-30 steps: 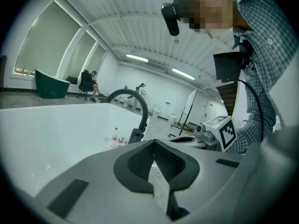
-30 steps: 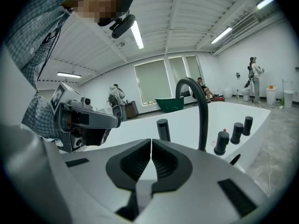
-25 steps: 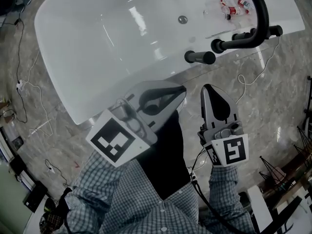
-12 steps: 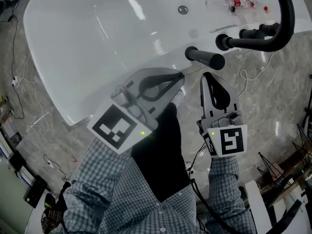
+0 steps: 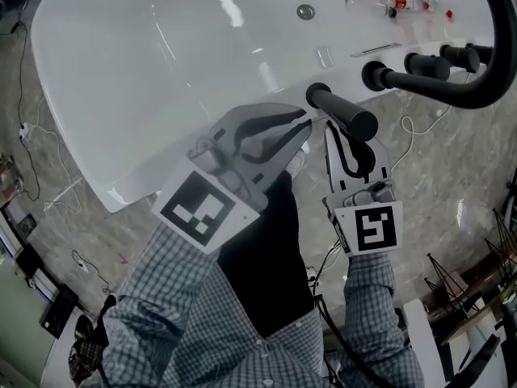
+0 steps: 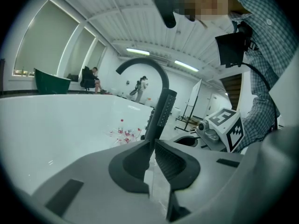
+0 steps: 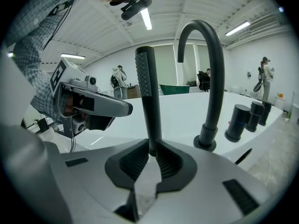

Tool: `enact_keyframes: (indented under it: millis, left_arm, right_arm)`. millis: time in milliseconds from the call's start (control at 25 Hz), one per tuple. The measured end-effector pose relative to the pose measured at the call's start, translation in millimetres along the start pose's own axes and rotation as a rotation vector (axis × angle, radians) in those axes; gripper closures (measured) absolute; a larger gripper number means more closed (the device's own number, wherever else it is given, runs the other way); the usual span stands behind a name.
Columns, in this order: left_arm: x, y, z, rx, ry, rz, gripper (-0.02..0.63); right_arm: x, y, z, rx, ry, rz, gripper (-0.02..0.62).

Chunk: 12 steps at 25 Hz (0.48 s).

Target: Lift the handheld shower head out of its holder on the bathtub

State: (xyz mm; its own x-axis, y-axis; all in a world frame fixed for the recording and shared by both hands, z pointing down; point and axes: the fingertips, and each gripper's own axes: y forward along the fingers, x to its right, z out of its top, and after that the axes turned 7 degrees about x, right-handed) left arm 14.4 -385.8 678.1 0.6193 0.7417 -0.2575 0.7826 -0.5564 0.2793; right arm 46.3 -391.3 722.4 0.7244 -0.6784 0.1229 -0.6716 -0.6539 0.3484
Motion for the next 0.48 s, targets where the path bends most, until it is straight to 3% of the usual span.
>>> enact_keyframes:
  millis: [80, 200, 320, 480]
  left_arm:
    - [-4.4, 1.6, 0.2, 0.006, 0.008, 0.012, 0.592]
    - [-9.9, 7.2, -0.9, 0.012, 0.000, 0.018, 0.584]
    - [-10.7, 15.0, -9.9, -0.031, 0.009, -0.008, 0.504]
    - [-13.1, 23.9, -16.5, -0.055, 0.021, -0.025, 0.480]
  right_arm:
    - [-0.9, 4.4, -2.2, -0.005, -0.004, 0.010, 0.568]
    - [0.4, 12.0, -7.6, -0.019, -0.007, 0.034, 0.502]
    - [3.7, 18.3, -11.0, -0.025, -0.011, 0.045, 0.490]
    - [6.1, 26.1, -12.8, -0.024, -0.003, 0.045, 0.459]
